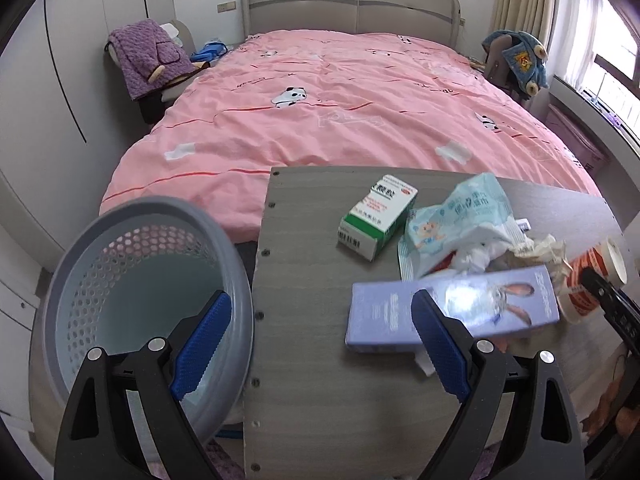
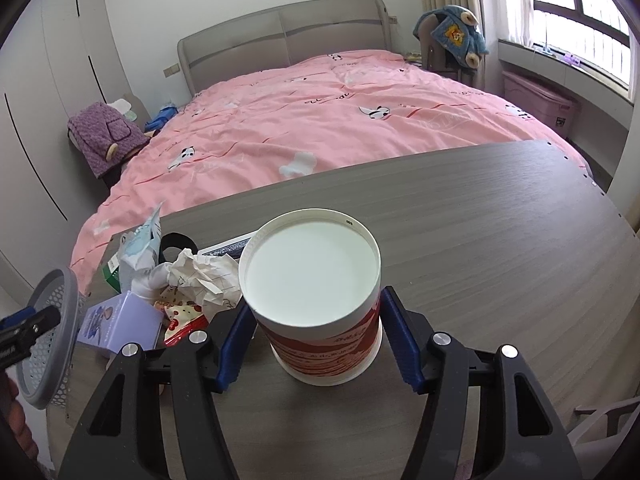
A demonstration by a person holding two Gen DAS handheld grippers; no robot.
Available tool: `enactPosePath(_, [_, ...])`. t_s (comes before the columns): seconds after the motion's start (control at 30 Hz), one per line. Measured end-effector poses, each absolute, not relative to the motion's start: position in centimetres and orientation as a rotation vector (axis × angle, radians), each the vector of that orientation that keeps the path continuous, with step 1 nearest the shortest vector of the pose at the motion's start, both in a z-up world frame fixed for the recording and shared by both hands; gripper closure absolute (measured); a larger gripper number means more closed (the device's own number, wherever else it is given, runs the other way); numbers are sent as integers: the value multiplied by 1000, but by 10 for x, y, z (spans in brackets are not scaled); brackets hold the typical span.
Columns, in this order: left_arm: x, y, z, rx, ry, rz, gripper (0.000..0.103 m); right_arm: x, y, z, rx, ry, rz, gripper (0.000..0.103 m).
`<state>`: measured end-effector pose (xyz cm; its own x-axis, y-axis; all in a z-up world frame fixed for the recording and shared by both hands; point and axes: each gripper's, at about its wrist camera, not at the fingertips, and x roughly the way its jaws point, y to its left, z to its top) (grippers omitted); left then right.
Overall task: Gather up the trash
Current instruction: 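Grasp the green-and-white medicine box with the left gripper while the right gripper holds the cup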
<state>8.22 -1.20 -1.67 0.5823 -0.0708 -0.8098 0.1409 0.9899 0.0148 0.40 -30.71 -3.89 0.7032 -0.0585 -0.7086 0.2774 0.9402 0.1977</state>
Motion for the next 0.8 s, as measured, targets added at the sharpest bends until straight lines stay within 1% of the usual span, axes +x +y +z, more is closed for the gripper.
enactPosePath(0.2, [112,-19,-15,131,939,-145,16,-1,-312,-37,324,771,-182,43])
enactPosePath(0.43, [147,-24,-28,133,993,-210,16,-1,-318,-37,350,770,-185,43])
enactPosePath(0.8, [174,-45,-43,192,1034,-237,16,0,-324,-35,368,760,-189,43])
